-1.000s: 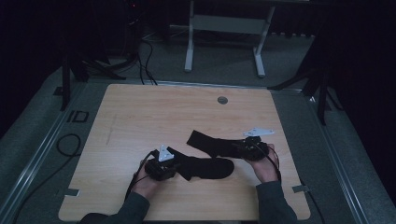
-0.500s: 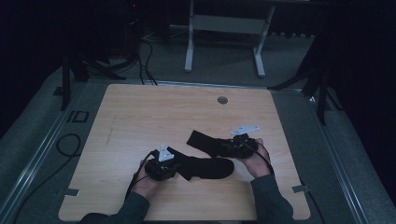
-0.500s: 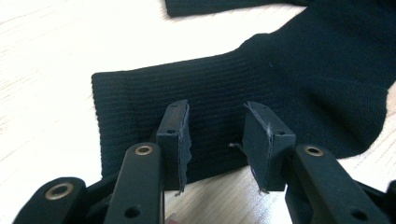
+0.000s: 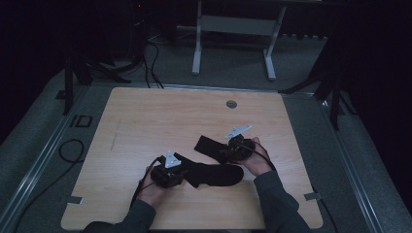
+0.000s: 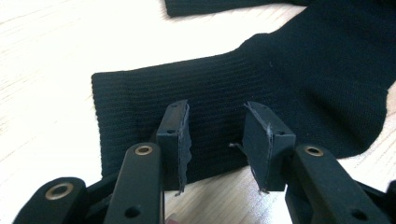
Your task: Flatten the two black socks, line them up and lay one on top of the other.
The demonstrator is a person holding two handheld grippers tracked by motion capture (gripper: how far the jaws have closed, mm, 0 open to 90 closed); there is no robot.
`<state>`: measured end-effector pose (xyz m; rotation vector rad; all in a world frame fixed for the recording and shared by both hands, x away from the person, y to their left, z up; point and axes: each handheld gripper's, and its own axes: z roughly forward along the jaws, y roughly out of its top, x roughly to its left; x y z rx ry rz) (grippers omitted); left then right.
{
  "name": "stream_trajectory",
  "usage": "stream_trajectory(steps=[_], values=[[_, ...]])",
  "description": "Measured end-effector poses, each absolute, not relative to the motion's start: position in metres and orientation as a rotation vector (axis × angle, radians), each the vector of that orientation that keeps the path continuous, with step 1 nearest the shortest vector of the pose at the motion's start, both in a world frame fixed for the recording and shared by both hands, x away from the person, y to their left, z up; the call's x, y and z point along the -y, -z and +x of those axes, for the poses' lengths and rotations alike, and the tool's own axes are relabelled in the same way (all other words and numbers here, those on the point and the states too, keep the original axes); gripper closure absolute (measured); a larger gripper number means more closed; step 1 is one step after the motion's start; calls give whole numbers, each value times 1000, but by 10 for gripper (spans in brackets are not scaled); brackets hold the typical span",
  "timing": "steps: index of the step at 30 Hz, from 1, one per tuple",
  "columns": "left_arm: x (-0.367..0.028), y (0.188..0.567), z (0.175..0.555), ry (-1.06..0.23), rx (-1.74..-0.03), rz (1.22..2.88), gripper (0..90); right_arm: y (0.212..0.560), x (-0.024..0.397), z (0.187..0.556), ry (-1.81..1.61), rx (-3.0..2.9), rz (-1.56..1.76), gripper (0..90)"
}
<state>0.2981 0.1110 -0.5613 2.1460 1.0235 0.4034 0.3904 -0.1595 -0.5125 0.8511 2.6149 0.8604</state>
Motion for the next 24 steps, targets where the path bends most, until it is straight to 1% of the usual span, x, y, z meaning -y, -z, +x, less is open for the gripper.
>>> stream_trajectory(steps=[8, 17, 24], values=[[-111, 561, 298, -402, -1024, 2146, 614, 515, 145, 401, -823, -2644, 846, 639], [-111, 561, 298, -401, -1025, 2146, 613, 521, 131, 415, -779, -2674, 828, 591], [-111, 561, 298, -399, -1026, 2146, 611, 528, 121, 424, -733, -2694, 835, 576]])
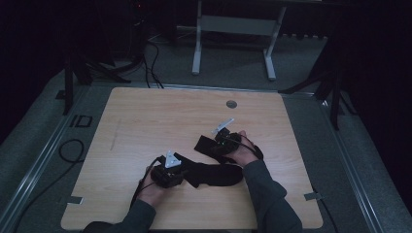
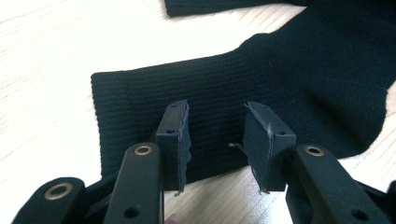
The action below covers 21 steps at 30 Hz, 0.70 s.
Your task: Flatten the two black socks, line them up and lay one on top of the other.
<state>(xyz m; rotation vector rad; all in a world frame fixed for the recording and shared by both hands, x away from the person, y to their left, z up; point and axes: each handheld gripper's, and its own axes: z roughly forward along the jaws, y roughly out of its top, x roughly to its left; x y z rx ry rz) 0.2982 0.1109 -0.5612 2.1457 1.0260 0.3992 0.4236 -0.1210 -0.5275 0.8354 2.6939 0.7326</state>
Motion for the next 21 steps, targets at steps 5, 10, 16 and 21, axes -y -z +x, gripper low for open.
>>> stream_trajectory(steps=[5, 10, 16, 21], values=[[-111, 561, 298, -399, -1027, 2145, 610, 538, 118, 429, -702, -2728, 860, 552], [-110, 561, 298, -399, -1025, 2147, 609, 539, 118, 432, -726, -2728, 888, 605], [-109, 561, 297, -397, -1026, 2148, 607, 539, 109, 431, -736, -2721, 876, 815], [-106, 562, 295, -396, -1021, 2145, 606, 537, 99, 430, -749, -2705, 871, 831]])
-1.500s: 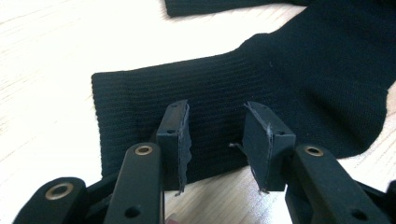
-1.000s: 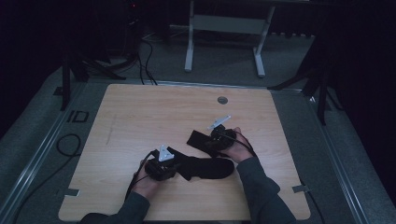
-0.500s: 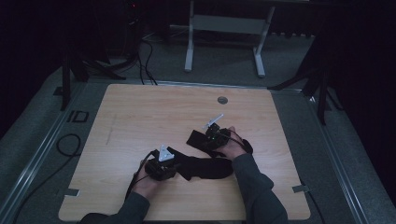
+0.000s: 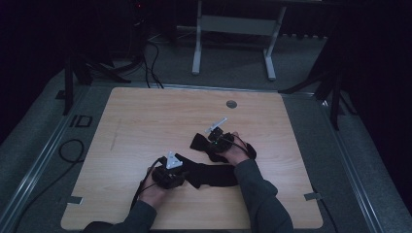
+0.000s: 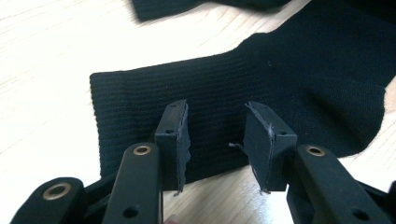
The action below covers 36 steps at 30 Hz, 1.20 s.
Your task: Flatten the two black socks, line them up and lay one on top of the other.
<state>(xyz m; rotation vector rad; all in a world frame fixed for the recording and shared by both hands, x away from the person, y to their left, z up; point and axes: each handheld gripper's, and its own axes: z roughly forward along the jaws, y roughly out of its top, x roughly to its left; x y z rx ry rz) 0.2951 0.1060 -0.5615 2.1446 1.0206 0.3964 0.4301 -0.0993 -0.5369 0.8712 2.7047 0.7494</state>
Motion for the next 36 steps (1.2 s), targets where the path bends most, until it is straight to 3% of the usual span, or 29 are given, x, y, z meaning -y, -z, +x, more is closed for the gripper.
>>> stream_trajectory(steps=[20, 27, 28, 34, 36], values=[[-105, 562, 294, -382, -1032, 2121, 595, 439, 94, 381, -1094, -2569, 816, 832], [-109, 561, 295, -328, -1066, 2090, 607, 446, 98, 359, -1103, -2560, 933, 835], [-114, 558, 296, -265, -1084, 2045, 612, 448, 98, 357, -1105, -2559, 951, 835], [-129, 548, 296, -303, -1122, 2000, 631, 460, 94, 346, -1104, -2583, 983, 835], [-151, 542, 299, -329, -1207, 1936, 665, 467, 88, 339, -1108, -2606, 978, 835]])
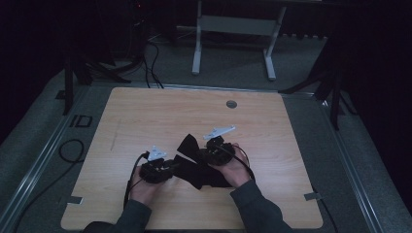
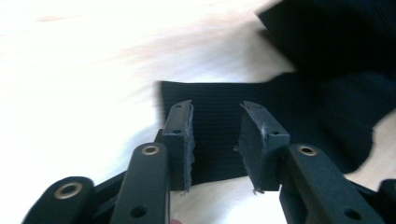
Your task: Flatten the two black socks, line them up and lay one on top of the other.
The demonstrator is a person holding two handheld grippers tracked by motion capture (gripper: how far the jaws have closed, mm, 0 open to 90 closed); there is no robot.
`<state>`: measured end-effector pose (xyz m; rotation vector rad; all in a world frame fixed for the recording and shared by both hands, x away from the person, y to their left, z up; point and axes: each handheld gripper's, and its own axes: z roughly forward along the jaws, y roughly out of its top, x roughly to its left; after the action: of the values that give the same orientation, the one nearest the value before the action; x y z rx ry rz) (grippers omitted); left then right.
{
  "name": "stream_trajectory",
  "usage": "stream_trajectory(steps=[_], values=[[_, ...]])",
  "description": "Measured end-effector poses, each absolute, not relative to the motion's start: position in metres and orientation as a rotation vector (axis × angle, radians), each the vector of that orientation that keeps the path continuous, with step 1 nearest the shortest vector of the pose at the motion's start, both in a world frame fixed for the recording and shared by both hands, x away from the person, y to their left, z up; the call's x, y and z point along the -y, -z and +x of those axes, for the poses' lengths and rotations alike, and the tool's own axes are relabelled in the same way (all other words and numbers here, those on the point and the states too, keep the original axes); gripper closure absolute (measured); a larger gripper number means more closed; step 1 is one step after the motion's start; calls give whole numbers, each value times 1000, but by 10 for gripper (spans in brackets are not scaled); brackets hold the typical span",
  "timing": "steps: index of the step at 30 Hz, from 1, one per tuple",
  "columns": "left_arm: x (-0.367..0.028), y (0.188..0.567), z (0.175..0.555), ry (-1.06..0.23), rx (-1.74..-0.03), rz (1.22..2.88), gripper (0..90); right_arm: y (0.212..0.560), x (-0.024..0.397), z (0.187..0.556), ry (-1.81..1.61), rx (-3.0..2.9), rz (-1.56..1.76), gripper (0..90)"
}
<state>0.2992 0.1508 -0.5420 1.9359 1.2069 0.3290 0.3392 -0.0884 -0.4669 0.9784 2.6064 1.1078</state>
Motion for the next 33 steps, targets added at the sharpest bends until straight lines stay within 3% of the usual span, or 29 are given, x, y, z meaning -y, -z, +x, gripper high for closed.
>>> stream_trajectory(steps=[7, 18, 33], values=[[-176, 539, 304, -336, -1312, 1864, 749, 483, 73, 328, -1081, -2645, 977, 833], [-175, 541, 305, -320, -1319, 1868, 754, 514, 59, 326, -1021, -2704, 1041, 830], [-161, 539, 300, -368, -1224, 1928, 780, 527, 49, 327, -946, -2732, 1085, 831]])
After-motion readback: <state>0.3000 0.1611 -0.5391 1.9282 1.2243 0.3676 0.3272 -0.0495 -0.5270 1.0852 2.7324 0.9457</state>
